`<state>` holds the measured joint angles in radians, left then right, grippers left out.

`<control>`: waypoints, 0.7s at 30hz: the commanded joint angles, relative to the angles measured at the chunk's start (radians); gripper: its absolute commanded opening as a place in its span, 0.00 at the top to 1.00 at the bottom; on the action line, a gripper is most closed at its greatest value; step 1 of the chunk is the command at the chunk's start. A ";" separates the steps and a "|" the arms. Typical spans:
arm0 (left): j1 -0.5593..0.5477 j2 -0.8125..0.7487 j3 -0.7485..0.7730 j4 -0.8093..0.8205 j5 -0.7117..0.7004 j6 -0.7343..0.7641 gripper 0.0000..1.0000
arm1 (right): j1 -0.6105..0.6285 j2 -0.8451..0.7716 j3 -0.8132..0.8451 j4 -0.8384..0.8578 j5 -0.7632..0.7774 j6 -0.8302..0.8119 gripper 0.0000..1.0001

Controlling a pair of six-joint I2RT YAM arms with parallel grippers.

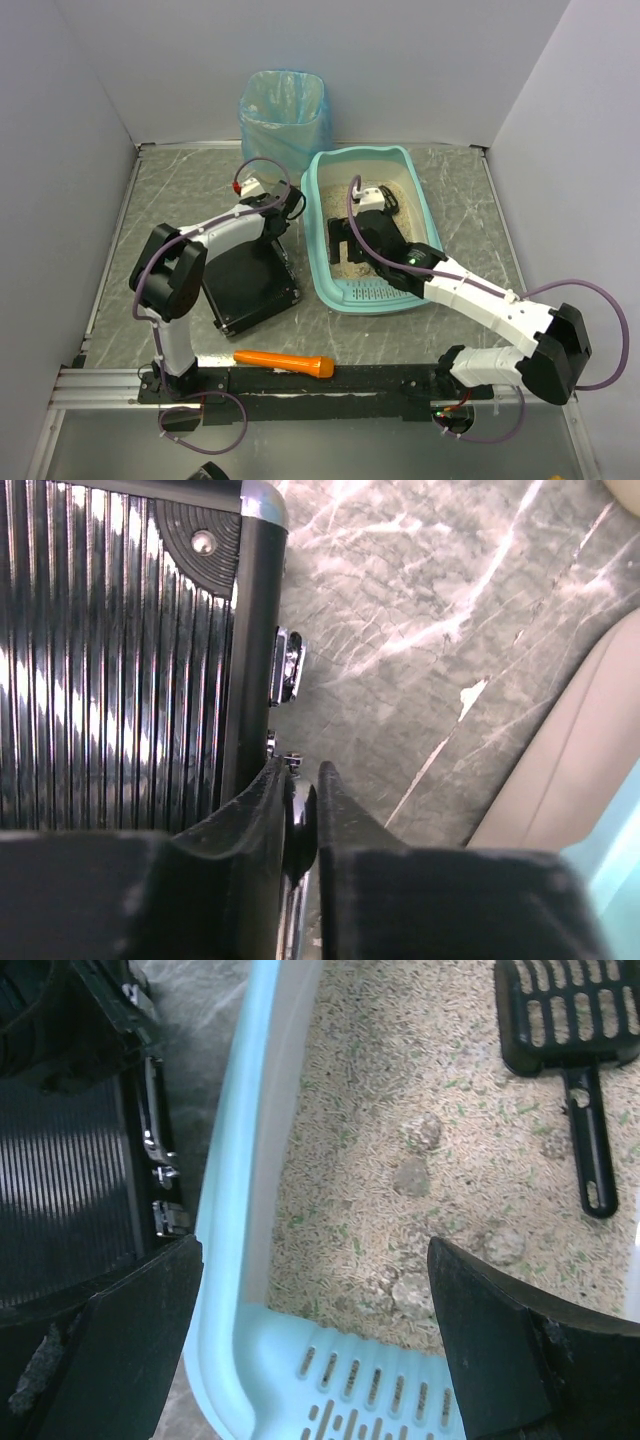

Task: Clean the litter box

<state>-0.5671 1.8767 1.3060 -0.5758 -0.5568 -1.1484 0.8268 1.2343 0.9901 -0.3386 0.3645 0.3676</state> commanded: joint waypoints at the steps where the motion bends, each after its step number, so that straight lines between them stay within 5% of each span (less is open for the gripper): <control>1: 0.039 0.116 -0.145 -0.710 -0.147 0.015 0.95 | -0.002 -0.058 -0.021 0.064 0.059 -0.015 0.00; 7: 0.156 0.055 -0.182 -0.605 -0.247 0.087 0.99 | -0.008 -0.078 -0.030 0.067 0.071 -0.024 0.00; 12: 0.220 0.038 -0.094 -0.731 -0.483 -0.017 0.99 | -0.011 -0.068 -0.016 0.059 0.076 -0.028 0.00; 16: 0.254 0.018 -0.111 -0.650 -0.460 0.091 0.99 | -0.014 -0.049 0.010 0.038 0.102 -0.036 0.00; 21: 0.256 0.039 -0.085 -0.691 -0.564 0.052 0.99 | -0.018 -0.048 0.016 0.030 0.096 -0.036 0.00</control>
<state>-0.3313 1.8713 1.2736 -0.8558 -0.9157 -1.1488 0.8173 1.1885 0.9649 -0.3183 0.4335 0.3428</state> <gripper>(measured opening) 0.125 0.999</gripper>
